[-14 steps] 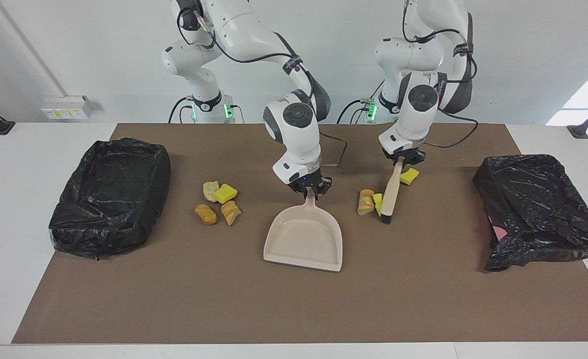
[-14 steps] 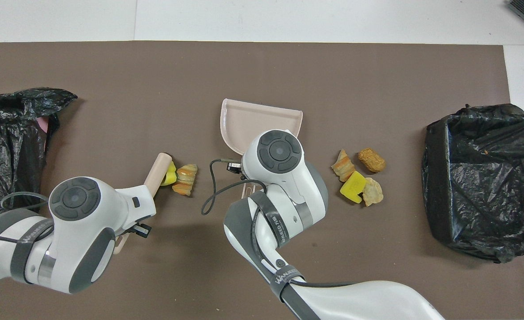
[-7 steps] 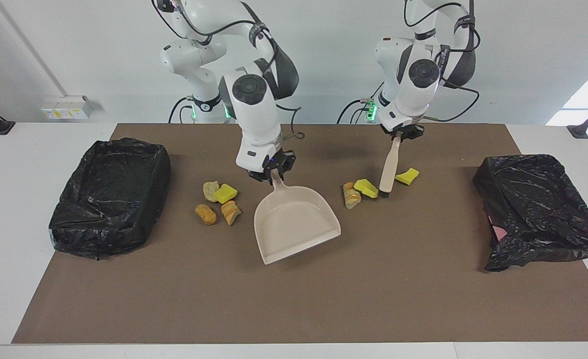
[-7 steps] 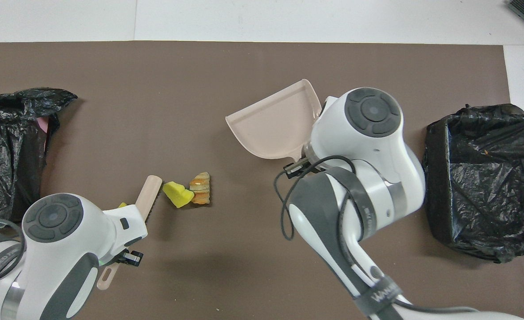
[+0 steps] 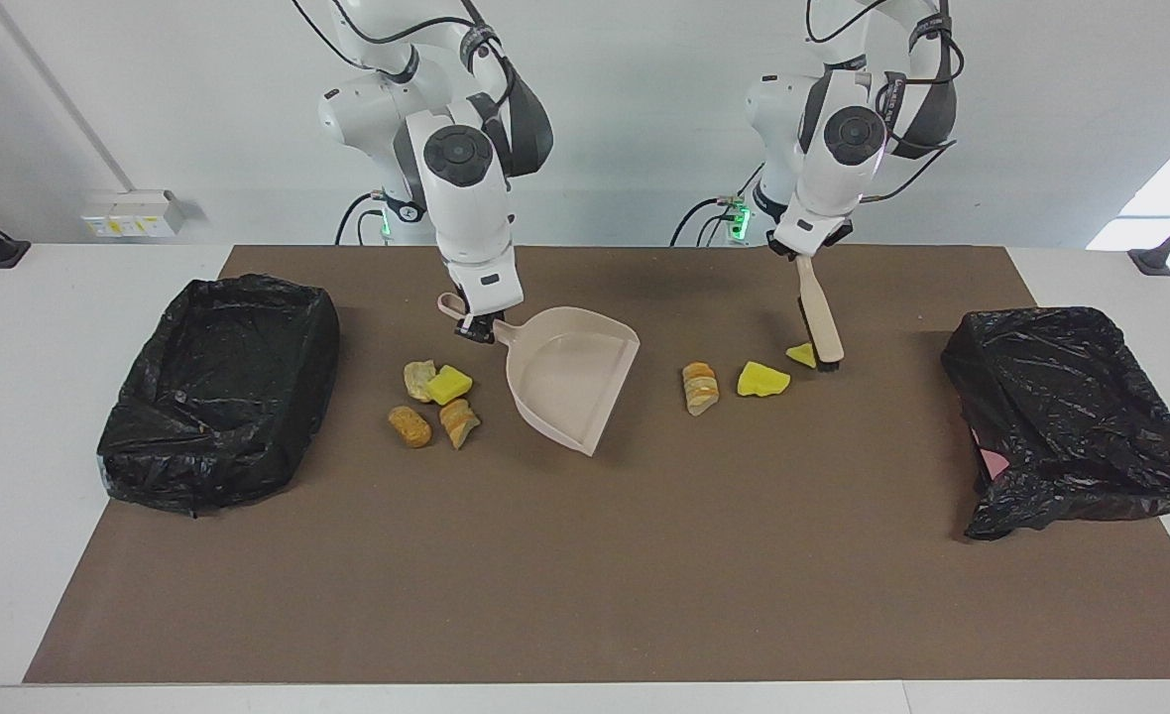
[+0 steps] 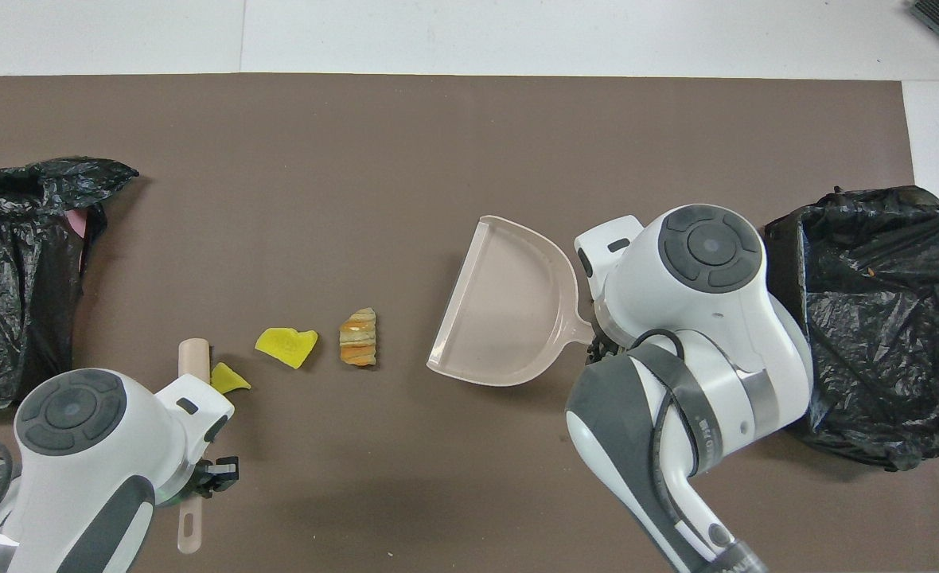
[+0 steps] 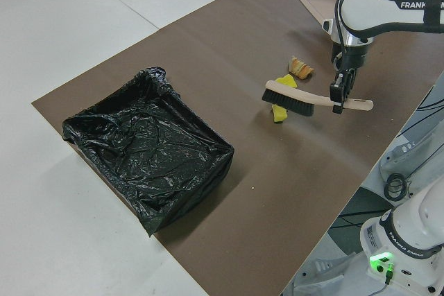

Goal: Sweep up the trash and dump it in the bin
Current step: 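Sweep the pile toward center while the right gripper slides the dustpan over, then sweep the sponge and bread pieces into the dustpan with the left gripper, then carry the loaded dustpan over the nearer black bag with the right gripper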

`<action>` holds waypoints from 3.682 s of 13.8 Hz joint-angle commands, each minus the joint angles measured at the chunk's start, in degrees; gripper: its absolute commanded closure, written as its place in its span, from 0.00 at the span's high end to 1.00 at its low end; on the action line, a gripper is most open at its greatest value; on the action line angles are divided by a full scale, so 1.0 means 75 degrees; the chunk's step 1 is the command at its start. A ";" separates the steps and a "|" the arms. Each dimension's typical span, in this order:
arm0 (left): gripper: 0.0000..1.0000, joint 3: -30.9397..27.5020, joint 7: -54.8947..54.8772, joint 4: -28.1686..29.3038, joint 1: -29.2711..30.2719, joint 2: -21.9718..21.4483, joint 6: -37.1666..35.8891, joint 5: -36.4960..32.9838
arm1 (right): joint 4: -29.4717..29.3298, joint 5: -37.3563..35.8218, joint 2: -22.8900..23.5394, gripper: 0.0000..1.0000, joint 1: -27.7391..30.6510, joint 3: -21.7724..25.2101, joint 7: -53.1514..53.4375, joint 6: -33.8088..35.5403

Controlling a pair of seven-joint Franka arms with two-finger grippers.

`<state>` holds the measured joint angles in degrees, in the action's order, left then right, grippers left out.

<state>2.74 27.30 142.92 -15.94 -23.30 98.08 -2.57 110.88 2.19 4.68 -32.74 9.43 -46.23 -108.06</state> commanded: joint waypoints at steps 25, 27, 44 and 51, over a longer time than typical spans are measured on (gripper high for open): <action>0.00 0.0069 -0.2674 -0.0259 -0.0734 0.2239 0.3259 0.0085 | 0.0872 -0.0467 0.0501 0.00 -0.1365 -0.0132 0.0644 -0.1190; 0.00 0.0081 -0.3227 -0.0259 -0.0956 0.2192 0.3201 0.0085 | 0.0872 -0.0467 0.0489 0.00 -0.1365 -0.0132 0.0644 -0.1190; 0.00 0.0010 -0.1296 -0.1044 -0.1370 0.1409 0.1586 0.2218 | 0.0825 -0.0467 0.0279 0.00 -0.1284 -0.0121 0.0773 -0.0922; 0.00 0.0104 -0.0149 -0.0798 -0.1355 0.0915 0.1243 0.1796 | 0.0661 -0.0467 -0.1231 0.00 0.0213 -0.0086 -0.0372 0.0565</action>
<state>3.00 22.86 135.36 -25.11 -14.78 107.30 12.00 115.64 -0.37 0.14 -35.66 9.04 -44.76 -107.12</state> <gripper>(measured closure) 0.731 0.683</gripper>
